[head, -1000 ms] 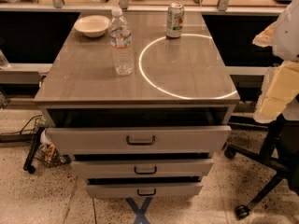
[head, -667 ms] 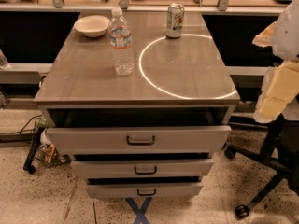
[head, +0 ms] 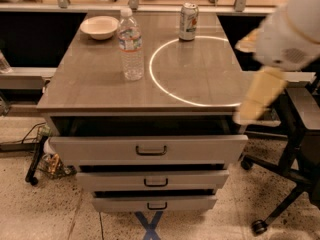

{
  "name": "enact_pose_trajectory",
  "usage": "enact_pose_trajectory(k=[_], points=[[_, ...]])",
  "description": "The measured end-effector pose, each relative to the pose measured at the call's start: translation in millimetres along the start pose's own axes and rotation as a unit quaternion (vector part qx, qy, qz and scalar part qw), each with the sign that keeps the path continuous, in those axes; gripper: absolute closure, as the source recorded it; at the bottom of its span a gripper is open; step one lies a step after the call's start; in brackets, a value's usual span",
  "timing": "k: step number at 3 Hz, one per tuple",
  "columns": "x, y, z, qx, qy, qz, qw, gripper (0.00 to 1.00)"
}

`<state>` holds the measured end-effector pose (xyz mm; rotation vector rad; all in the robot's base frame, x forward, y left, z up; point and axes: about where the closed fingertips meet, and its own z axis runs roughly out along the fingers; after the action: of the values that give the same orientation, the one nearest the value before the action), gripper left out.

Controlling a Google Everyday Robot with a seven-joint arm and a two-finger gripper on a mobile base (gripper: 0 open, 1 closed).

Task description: Knock water bottle over

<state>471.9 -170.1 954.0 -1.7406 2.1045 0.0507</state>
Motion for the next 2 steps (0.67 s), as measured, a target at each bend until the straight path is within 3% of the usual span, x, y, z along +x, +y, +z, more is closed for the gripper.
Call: enact_pose_trajectory(k=[1,2], points=[[-57.1,-35.8,38.2,0.005,-0.072,-0.026,0.9970,0.00],[-117.6,-79.0,58.6,0.035,-0.142,-0.037,0.9885,0.00]])
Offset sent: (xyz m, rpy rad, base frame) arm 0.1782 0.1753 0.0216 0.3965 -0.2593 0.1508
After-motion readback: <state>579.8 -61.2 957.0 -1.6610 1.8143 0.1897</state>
